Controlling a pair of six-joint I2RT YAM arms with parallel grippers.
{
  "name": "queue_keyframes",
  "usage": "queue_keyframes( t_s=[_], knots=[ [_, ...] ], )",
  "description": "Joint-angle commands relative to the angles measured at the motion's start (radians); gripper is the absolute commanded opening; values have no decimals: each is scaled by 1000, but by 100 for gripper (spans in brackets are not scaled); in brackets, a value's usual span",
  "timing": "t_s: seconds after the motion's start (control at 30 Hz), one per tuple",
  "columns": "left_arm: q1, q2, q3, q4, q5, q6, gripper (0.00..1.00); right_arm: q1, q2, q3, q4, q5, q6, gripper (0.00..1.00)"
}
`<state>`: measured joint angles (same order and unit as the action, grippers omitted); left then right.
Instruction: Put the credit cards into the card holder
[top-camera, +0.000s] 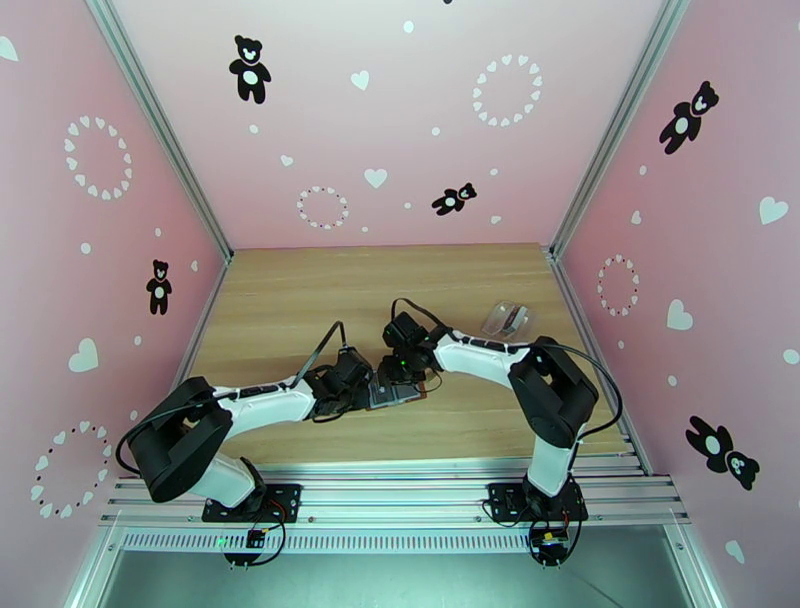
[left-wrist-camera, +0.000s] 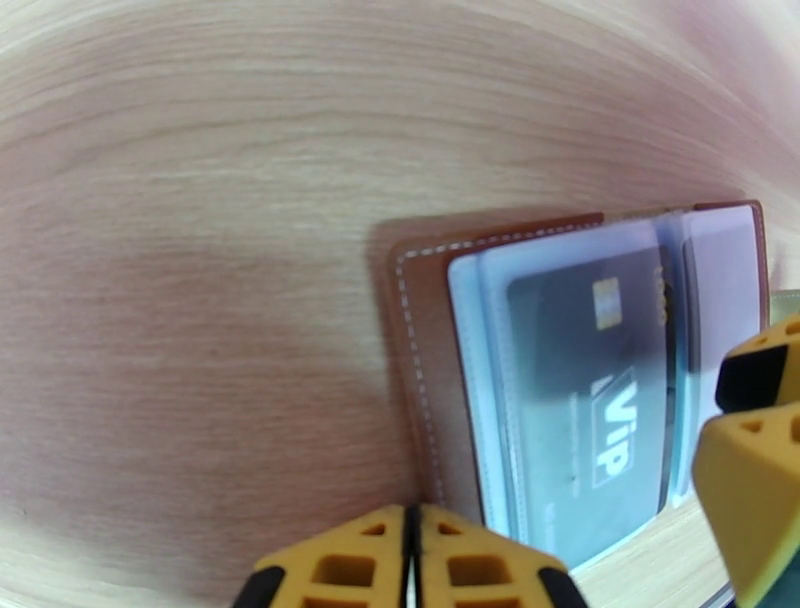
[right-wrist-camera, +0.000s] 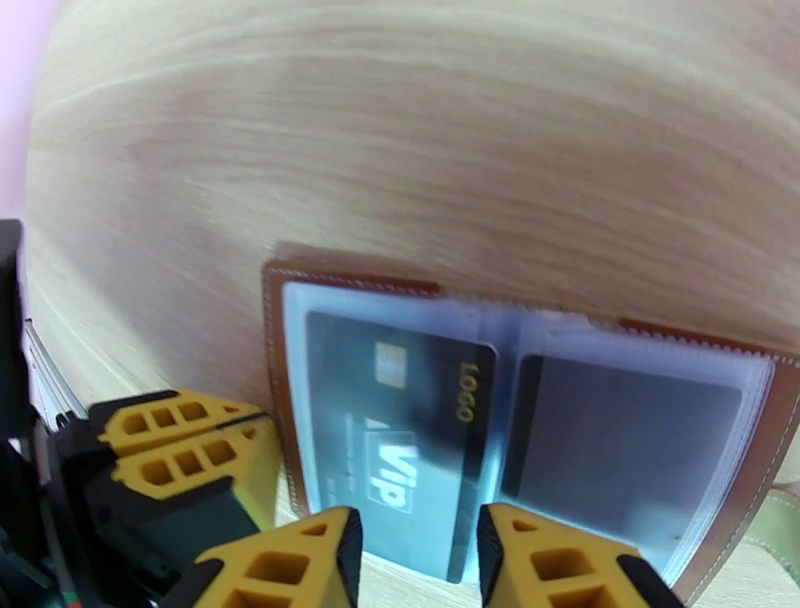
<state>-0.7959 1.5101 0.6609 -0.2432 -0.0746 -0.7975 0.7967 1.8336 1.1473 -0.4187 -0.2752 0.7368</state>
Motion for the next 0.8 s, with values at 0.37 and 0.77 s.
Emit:
queue_keyframes(
  t_s=[0.37, 0.77],
  knots=[
    [12, -7, -30, -1, 2, -3, 10, 39, 36, -32, 10, -11, 10, 39],
    [11, -64, -42, -18, -1, -6, 11, 42, -43, -20, -11, 23, -2, 40]
  ],
)
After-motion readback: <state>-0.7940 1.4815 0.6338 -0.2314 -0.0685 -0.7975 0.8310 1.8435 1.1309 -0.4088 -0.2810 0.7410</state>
